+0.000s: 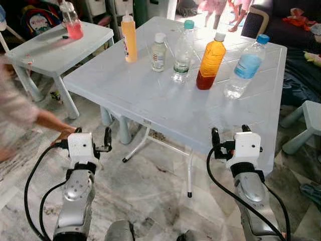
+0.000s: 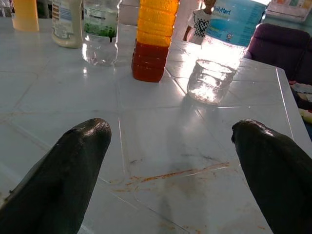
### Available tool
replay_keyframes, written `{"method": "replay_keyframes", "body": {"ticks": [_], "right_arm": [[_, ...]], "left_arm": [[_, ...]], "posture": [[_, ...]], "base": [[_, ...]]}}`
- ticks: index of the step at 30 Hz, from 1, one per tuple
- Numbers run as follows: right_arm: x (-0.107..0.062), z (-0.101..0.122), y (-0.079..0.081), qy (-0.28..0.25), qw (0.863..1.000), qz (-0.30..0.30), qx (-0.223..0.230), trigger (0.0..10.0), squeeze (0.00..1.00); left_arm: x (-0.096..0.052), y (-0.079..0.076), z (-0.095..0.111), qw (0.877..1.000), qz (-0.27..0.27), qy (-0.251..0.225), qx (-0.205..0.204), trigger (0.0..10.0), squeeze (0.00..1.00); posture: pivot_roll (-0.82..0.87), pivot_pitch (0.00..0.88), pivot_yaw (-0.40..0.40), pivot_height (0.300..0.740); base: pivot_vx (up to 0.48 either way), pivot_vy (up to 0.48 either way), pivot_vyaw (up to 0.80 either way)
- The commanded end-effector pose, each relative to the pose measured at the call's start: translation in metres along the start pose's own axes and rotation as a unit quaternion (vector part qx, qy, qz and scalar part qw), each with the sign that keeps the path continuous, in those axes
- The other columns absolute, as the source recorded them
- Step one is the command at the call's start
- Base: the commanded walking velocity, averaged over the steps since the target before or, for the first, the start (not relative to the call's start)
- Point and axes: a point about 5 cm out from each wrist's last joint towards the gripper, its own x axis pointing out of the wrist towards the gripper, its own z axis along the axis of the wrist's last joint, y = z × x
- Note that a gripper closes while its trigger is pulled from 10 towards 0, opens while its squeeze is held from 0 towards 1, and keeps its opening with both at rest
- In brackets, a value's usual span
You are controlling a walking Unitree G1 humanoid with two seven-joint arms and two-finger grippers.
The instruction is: Restocking fridge
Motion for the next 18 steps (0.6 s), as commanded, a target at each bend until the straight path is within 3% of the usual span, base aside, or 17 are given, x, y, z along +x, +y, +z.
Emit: {"method": "replay_keyframes", "body": {"ticks": [1, 3, 7, 15, 18], "right_arm": [[-0.004, 0.001, -0.003, -0.005, 1.0, -0.007, 0.0, 10.0, 0.0], [-0.007, -0.001, -0.006, 0.0, 1.0, -0.013, -0.002, 10.0, 0.0], [-0.008, -0.002, -0.009, 0.003, 1.0, -0.017, -0.006, 10.0, 0.0], [0.008, 0.012, -0.007, -0.027, 1.0, -0.01, -0.01, 10.0, 0.0], [0.012, 0.018, -0.008, -0.038, 0.999, -0.009, -0.014, 10.0, 0.0]], "left_arm": [[-0.001, 0.002, -0.005, 1.0, 0.002, 0.009, 0.001, 10.0, 0.0], [-0.004, 0.0, -0.007, 1.0, -0.003, 0.012, 0.0, 10.0, 0.0], [-0.008, -0.006, -0.01, 1.0, -0.025, 0.011, -0.004, 10.0, 0.0], [0.003, -0.015, 0.001, 0.999, -0.037, -0.009, -0.017, 10.0, 0.0], [0.005, -0.015, 0.004, 0.999, -0.039, -0.015, -0.019, 10.0, 0.0]], "posture": [[0.01, 0.0, 0.021, 0.74], [0.0, 0.0, 0.025, 0.74], [-0.01, 0.0, 0.028, 0.74], [-0.01, 0.0, 0.028, 0.74], [-0.02, 0.0, 0.031, 0.74]], "base": [[0.0, 0.0, 0.0], [0.0, 0.0, 0.0], [0.0, 0.0, -0.74], [0.292, 0.0, -0.8], [0.345, 0.0, 0.0]]}}
